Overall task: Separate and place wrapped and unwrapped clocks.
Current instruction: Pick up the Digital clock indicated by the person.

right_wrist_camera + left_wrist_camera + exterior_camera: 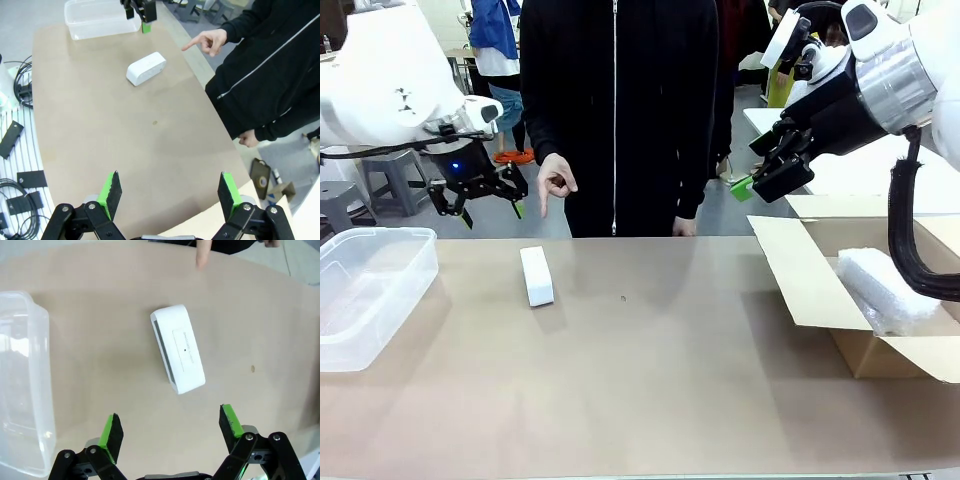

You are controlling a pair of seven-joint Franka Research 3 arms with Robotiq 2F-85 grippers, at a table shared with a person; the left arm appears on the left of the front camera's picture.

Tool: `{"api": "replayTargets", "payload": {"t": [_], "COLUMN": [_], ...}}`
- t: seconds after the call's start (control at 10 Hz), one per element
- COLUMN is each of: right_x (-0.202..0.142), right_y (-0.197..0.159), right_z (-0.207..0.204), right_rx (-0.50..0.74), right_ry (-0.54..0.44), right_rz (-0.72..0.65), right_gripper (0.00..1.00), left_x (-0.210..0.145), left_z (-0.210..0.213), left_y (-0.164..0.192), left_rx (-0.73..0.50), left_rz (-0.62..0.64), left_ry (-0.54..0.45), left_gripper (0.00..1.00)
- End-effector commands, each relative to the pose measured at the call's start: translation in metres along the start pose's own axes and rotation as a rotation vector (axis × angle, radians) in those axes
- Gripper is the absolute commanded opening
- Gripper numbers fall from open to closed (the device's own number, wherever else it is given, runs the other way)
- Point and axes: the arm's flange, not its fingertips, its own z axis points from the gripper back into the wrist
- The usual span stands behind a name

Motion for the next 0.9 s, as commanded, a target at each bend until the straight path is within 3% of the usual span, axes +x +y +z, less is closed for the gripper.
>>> {"api": "replayTargets", "payload": {"t": [0.0, 0.4, 0.8], "right_x": [0.0, 0.0, 0.0], "right_y": [-0.002, -0.002, -0.002], "right_z": [-0.004, -0.004, -0.004], "right_rx": [0.006, 0.006, 0.006], "right_ry": [-0.021, -0.021, -0.021], "right_rz": [-0.003, -0.003, -0.003], "right_gripper": [1.0, 1.0, 1.0], "left_x": [0.027, 0.054, 0.047], "left_z": [-0.013, -0.063, -0.093], "left_y": [-0.019, -0.035, -0.021], "left_rx": [-0.038, 0.03, 0.091], "left_rz": [0.135, 0.22, 0.288], "left_ry": [0.031, 0.115, 0.235], "left_gripper": [1.0, 1.0, 1.0]}}
